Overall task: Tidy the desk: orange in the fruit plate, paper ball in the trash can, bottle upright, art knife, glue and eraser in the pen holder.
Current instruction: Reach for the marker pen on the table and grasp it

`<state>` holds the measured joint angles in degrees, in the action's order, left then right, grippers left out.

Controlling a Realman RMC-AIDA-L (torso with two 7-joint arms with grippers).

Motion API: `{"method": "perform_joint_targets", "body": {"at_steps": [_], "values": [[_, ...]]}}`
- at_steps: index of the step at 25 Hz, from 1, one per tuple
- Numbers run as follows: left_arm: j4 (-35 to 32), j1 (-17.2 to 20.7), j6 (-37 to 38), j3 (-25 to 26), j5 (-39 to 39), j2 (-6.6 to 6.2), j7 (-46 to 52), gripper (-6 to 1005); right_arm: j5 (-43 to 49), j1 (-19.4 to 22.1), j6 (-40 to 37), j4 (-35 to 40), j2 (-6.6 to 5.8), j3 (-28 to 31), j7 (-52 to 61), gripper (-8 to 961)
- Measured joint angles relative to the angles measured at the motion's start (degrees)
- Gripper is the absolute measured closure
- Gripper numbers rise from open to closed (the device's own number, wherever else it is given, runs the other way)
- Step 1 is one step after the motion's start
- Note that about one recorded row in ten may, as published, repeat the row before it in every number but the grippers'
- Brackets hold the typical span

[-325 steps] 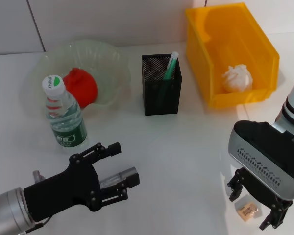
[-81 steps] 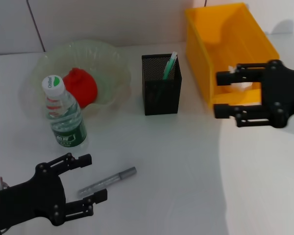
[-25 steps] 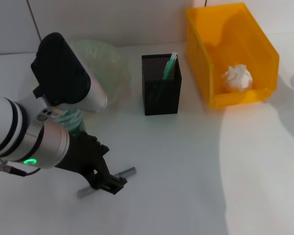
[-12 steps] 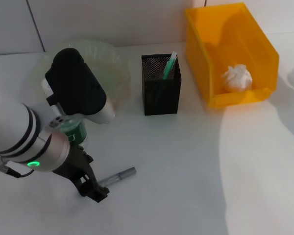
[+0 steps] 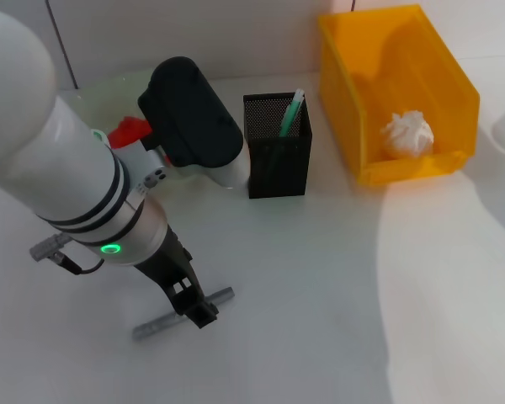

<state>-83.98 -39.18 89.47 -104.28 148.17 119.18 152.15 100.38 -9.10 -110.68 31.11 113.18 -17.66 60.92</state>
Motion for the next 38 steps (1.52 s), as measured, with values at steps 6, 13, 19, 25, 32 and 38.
{"method": "perform_joint_targets", "body": {"at_steps": [6, 13, 19, 25, 32, 38], "values": [[2.9, -1.2, -1.8, -1.0, -0.1, 0.00, 0.2, 187, 0.0, -0.1, 0.1, 0.0, 0.15, 0.2, -0.1, 250], [5.0, -1.6, -2.3, -0.9, -0.8, 0.00, 0.2, 188, 0.0, -1.1, 0.6, 0.0, 0.43, -0.2, 0.0, 251], [5.3, -1.3, -4.8, -1.5, -1.7, -0.01, -0.3, 189, 0.6, -1.9, 0.7, -0.9, 0.53, -0.3, 0.0, 251], [6.2, -0.8, -5.9, -1.9, -2.8, -0.01, -1.6, 190, 0.6, -2.0, 0.7, -1.1, 0.49, -0.3, -0.1, 251], [8.3, -0.6, -6.6, -2.3, -2.9, 0.00, -1.8, 191, 0.6, -2.5, 0.6, -1.1, 0.57, -0.3, -0.1, 251], [8.4, -0.1, -7.2, -2.5, -3.0, -0.01, -1.9, 192, 1.3, -2.9, 0.6, -1.2, 0.56, -0.3, -0.1, 250]]}}
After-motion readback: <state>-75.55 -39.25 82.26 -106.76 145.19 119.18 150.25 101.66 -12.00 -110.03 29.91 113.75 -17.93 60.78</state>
